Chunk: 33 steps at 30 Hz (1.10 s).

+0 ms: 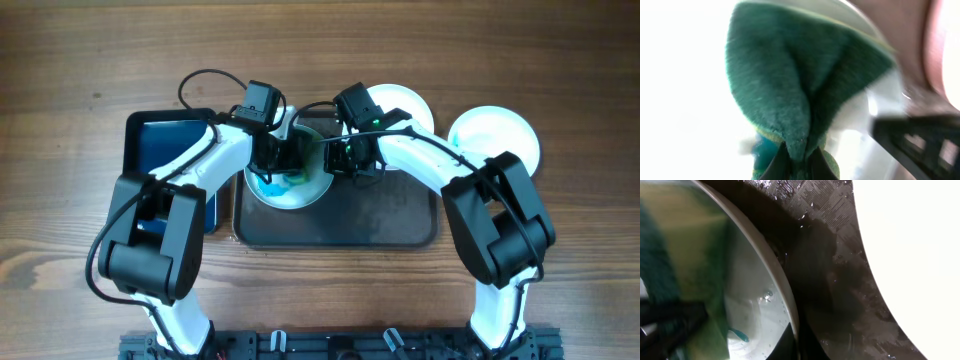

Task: Clean dirty plates on tray and stack at the side
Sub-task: 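Scrub the plate's blue mark with the sponge in the left gripper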

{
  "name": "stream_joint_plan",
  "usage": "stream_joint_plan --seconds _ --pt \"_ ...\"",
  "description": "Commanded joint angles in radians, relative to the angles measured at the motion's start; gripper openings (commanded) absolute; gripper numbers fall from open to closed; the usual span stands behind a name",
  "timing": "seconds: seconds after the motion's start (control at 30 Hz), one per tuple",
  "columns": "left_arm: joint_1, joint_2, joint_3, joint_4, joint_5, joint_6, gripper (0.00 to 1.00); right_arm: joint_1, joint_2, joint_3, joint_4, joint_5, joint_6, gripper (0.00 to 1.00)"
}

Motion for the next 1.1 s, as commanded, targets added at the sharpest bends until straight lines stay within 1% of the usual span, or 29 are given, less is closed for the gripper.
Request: stream_joint_plan --seconds 0.0,0.03,0.13,0.17,0.27,0.3,0.33,0.4,0.47,0.57,0.63,0.67,0.77,0.8,0.93,1.0,1.07 --pt "0.006 0.012 -0.007 -0.034 -0.500 -0.222 0.04 -0.005 0.023 0.013 -0.001 -0.002 0.006 0.04" --pt "0.006 0.012 -0.007 -0.074 -0.559 -0.272 0.04 -0.005 0.023 0.013 -0.001 -0.002 0.006 0.04" --pt "0.003 0.013 -0.007 -0.158 -0.513 -0.287 0.04 -0.005 0.023 0.013 0.001 -0.001 0.006 0.04" --pt "-0.002 0.012 -0.007 -0.190 -0.464 -0.287 0.04 -0.005 0.023 0.013 0.002 -0.001 0.006 0.04" --pt "-0.027 0.012 -0.007 -0.248 -0.158 -0.286 0.04 -0.005 0.023 0.013 0.006 -0.002 0.006 0.04" --pt "-0.039 0.012 -0.007 -0.256 -0.042 -0.267 0.04 -0.005 0.023 0.013 0.006 -0.002 0.006 0.04" --pt "-0.047 0.012 -0.007 -0.256 0.032 -0.233 0.04 -0.005 0.023 0.013 0.006 -0.002 0.006 0.04" --pt "-0.079 0.012 -0.007 -0.246 0.235 -0.092 0.04 -0.005 0.023 0.013 0.006 -0.002 0.006 0.04" --pt "-0.104 0.012 -0.007 -0.229 0.301 -0.021 0.04 -0.005 0.023 0.013 0.006 -0.002 0.006 0.04" --pt "-0.128 0.012 -0.007 -0.144 0.293 -0.019 0.04 -0.005 0.023 0.013 0.005 -0.002 0.006 0.04" --pt "-0.128 0.012 -0.007 -0.086 0.265 -0.020 0.04 -0.005 0.023 0.013 0.002 -0.002 0.006 0.04" --pt "-0.124 0.012 -0.007 -0.050 0.211 -0.025 0.04 -0.005 0.023 0.013 0.000 -0.002 0.006 0.04" --pt "-0.117 0.012 -0.007 -0.007 0.041 -0.034 0.04 -0.005 0.023 0.013 -0.001 -0.002 0.006 0.04" --pt "-0.107 0.012 -0.007 0.009 -0.211 -0.123 0.04 -0.005 0.023 0.013 -0.001 -0.002 0.007 0.05" --pt "-0.083 0.012 -0.007 0.007 -0.501 -0.227 0.04 -0.005 0.023 0.013 0.000 -0.002 0.006 0.05" --pt "-0.073 0.012 -0.007 -0.014 -0.595 -0.267 0.04 -0.005 0.023 0.013 0.002 -0.002 0.006 0.04" --pt "-0.071 0.012 -0.007 -0.074 -0.599 -0.269 0.04 -0.005 0.023 0.013 0.004 -0.002 0.007 0.04"
